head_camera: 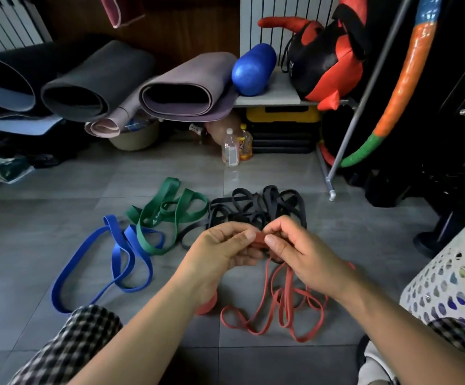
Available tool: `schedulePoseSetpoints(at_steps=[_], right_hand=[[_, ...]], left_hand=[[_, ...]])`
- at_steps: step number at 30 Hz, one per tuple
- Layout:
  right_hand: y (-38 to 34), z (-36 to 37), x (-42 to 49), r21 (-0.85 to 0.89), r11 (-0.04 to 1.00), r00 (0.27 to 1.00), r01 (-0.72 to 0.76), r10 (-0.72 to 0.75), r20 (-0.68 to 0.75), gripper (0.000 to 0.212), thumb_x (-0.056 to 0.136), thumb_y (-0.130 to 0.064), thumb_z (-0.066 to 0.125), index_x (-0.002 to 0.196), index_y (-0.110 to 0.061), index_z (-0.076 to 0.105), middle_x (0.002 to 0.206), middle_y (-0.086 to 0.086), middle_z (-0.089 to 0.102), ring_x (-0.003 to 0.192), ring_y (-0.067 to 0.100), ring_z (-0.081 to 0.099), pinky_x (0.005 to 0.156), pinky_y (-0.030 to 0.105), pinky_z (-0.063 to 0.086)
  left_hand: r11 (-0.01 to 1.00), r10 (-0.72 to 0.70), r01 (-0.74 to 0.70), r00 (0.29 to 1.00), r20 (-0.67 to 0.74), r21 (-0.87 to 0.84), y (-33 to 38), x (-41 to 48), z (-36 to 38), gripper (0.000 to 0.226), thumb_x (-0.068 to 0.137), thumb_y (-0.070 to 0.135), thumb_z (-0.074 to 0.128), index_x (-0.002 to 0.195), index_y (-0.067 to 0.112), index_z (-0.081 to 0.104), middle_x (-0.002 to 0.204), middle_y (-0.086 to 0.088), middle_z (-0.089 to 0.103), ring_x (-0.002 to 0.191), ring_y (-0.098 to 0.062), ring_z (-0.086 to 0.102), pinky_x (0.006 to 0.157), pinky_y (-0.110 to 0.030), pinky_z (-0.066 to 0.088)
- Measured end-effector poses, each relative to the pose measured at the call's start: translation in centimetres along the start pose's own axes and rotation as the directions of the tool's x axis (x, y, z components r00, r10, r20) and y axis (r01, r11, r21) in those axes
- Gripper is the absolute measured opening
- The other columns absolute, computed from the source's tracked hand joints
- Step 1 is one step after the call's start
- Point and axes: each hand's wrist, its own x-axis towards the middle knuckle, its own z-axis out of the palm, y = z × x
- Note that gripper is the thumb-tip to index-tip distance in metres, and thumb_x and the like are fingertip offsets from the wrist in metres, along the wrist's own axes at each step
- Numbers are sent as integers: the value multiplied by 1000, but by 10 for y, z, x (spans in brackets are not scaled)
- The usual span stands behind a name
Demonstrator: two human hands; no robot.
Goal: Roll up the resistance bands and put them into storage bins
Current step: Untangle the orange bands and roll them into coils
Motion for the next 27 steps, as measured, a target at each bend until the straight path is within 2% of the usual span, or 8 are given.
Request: schedulePoseSetpoints(at_steps=[5,10,12,13,15,17,22,27], right_hand=[[-2,-5,0,22,1000,1000,16,-16,5,8,89,-27,55,96,-29,53,77,-14,59,75,0,55,72,18,45],[-12,-11,0,4,997,994,74,-73,-80,17,79,-18,68,86,-31,59,79,-11,64,77,-1,58,70,10,43],[-12,-12,0,10,998,993,66,-65,-99,14,80,-16,67,85,-28,61,80,-8,64,76,0,59,70,9,43],[-12,-13,0,25,998,994,52,-49,-102,14,81,-15,67,85,-27,61,79,-7,65,75,-1,59,69,8,42],[-11,-13,0,67,998,995,18,-12,-95,13,81,-14,66,85,-25,62,78,-7,65,73,-4,60,67,7,43],[-10,-14,0,110,994,996,-6,16,-92,10,81,-14,66,86,-21,64,79,-4,68,73,-3,62,68,8,45],[-8,-12,-3,127,990,992,-57,70,-101,6,80,-15,67,84,-20,66,77,-4,67,74,3,62,71,14,48],[-10,-3,-4,448,882,968,-146,220,-117,8,69,-15,72,75,-19,69,70,-6,65,72,7,60,71,20,50]], left_hand=[[986,-90,85,996,-28,-141,4,3,1,14,85,-1,54,77,11,53,58,-1,53,45,-6,50,43,-15,42],[913,-170,187,982,79,-361,4,3,-1,9,71,5,58,74,12,53,61,1,51,43,-5,46,42,-15,40],[974,-88,96,995,51,-205,2,4,1,9,77,3,59,78,11,56,60,0,54,45,-6,48,45,-15,42],[1000,15,-15,1000,-4,3,-1,6,2,10,80,1,59,81,11,59,62,0,56,49,-7,52,49,-16,44],[838,301,-231,951,-66,495,-6,8,4,13,84,2,61,86,12,68,75,1,63,67,-8,60,65,-18,48],[708,399,-284,916,-34,647,-7,7,7,14,84,4,63,88,14,72,85,0,65,77,-9,62,73,-19,48],[960,22,-25,1000,13,278,7,-1,4,16,79,-2,65,81,13,70,63,3,68,53,-2,60,53,-10,44],[983,30,-25,999,-24,184,5,-3,14,18,74,-8,67,79,9,69,60,3,69,55,-5,64,54,-11,47]])
